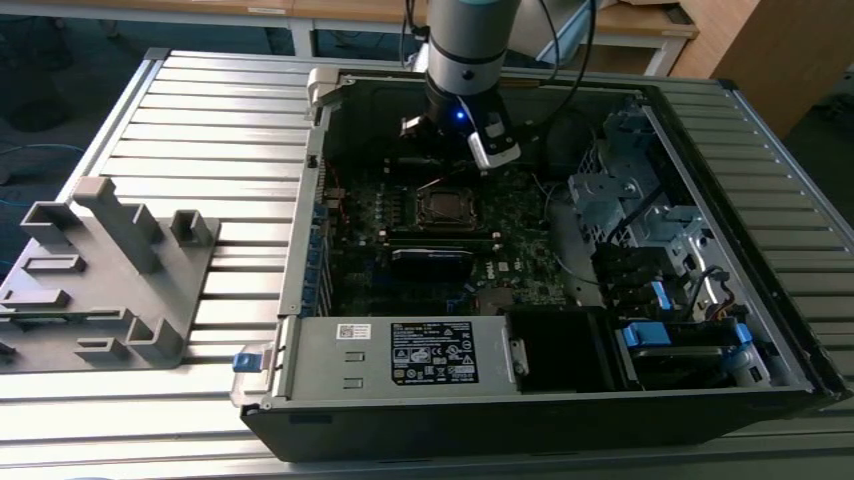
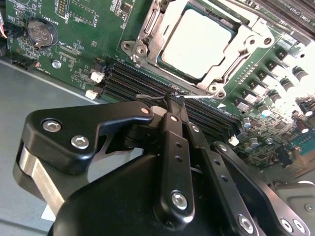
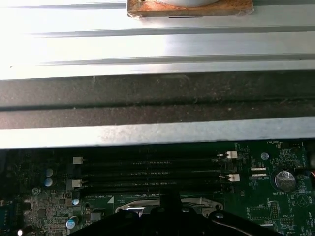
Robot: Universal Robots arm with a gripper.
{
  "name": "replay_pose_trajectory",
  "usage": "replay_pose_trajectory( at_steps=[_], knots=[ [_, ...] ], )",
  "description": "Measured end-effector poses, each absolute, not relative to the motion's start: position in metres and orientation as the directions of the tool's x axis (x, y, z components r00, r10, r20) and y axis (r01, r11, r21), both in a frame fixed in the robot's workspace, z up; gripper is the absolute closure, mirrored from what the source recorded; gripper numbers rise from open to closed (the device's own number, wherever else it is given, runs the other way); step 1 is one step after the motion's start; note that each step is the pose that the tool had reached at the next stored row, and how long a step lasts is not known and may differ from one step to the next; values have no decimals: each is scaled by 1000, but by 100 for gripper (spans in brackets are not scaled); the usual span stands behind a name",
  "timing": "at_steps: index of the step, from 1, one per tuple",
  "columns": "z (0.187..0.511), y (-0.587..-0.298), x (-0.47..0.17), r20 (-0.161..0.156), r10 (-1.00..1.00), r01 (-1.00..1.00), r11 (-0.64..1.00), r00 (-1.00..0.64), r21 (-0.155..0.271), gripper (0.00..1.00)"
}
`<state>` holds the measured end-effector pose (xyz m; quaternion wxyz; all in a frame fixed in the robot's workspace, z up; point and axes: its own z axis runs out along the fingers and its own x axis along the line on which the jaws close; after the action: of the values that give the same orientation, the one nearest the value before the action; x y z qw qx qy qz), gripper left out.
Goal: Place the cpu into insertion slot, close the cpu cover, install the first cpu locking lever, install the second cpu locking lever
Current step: 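Install the first cpu locking lever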
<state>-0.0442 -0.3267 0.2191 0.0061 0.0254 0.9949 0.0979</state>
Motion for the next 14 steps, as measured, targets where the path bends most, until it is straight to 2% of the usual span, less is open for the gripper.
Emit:
replay_pose_trajectory(
  at_steps=[14],
  knots=[
    [215,-327,-44,-15,20,17,980,-1000,199,89]
  ],
)
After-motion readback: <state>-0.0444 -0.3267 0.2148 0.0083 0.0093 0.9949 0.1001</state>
